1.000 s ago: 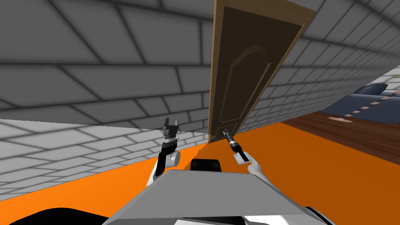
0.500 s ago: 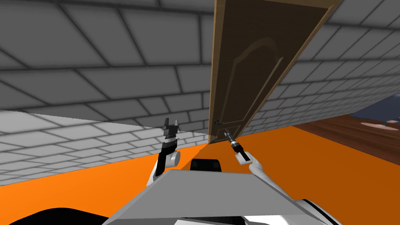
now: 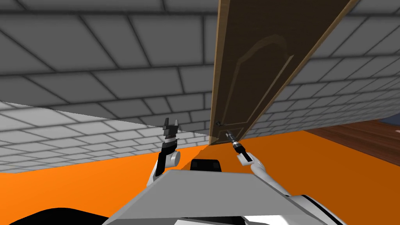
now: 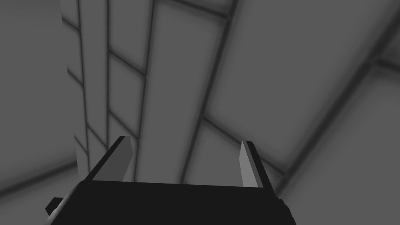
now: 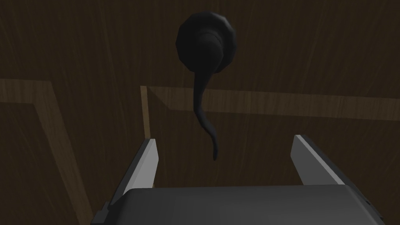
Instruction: Pull the door open
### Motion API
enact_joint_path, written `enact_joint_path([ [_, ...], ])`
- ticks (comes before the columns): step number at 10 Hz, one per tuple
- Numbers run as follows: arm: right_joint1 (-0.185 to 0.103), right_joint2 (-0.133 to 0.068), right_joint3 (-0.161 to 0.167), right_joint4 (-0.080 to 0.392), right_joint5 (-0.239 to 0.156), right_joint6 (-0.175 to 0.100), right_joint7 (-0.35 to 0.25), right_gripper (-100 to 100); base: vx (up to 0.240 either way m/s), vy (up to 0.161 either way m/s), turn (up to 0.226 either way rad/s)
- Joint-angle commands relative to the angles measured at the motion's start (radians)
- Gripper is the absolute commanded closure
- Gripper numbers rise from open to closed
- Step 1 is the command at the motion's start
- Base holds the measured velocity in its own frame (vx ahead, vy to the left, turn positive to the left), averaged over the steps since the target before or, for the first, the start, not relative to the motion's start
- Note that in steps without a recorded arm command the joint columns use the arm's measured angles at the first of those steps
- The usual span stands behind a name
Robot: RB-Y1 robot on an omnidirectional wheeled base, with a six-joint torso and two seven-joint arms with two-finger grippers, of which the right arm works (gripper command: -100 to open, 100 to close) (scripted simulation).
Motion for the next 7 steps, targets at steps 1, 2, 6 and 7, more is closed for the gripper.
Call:
enact_joint_path([
  [1,0.015,-0.011,-0.017,0.007,-0.010,-0.016,-0.006,-100,0.188,0.078,0.241],
  [2,0.021,-0.024,-0.033,0.029,-0.019,-0.033,-0.012,-100,0.200,0.095,0.237],
  [6,0.036,-0.056,-0.074,0.085,-0.043,-0.080,-0.029,-100,0.144,0.044,0.170],
  [7,0.036,-0.056,-0.074,0.085,-0.043,-0.080,-0.029,-100,0.071,0.000,0.036],
])
